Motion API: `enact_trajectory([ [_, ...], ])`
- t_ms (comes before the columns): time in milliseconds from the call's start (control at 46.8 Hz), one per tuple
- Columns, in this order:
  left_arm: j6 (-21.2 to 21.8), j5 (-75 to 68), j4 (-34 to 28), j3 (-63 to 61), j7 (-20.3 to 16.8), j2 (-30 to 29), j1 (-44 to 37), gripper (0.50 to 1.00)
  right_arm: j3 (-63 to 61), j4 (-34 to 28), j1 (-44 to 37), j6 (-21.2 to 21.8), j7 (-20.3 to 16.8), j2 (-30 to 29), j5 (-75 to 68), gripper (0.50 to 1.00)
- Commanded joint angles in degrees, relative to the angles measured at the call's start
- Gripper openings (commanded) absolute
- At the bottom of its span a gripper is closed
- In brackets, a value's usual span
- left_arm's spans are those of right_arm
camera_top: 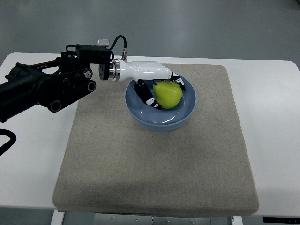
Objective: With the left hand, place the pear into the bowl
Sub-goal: 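Lower the pear into the blue bowl and open the left hand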
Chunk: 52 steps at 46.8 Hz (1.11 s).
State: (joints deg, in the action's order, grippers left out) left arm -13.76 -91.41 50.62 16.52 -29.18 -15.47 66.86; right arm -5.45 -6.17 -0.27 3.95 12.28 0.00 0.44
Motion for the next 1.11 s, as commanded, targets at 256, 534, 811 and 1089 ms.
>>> enact_trajectory([
  [256, 0.0, 0.7, -0.2, 0.1, 0.0, 0.0, -0.2, 0.866, 0.0, 0.0, 0.0, 0.0, 0.0, 0.0, 0.0, 0.926],
  [534, 0.0, 1.1, -0.3, 0.2, 0.0, -0.1, -0.3, 0.919, 0.0, 0.0, 0.0, 0.0, 0.0, 0.0, 0.0, 0.926],
  [811, 0.1, 1.3, -0.3, 1.1, 0.0, 0.0, -0.8, 0.919, 0.0, 0.0, 0.0, 0.0, -0.1, 0.0, 0.0, 0.926],
  [1089, 0.5, 1.8, -2.8, 6.9, 0.1, -0.6, 0.1, 0.919, 0.0, 0.0, 0.0, 0.0, 0.0, 0.0, 0.0, 0.926],
])
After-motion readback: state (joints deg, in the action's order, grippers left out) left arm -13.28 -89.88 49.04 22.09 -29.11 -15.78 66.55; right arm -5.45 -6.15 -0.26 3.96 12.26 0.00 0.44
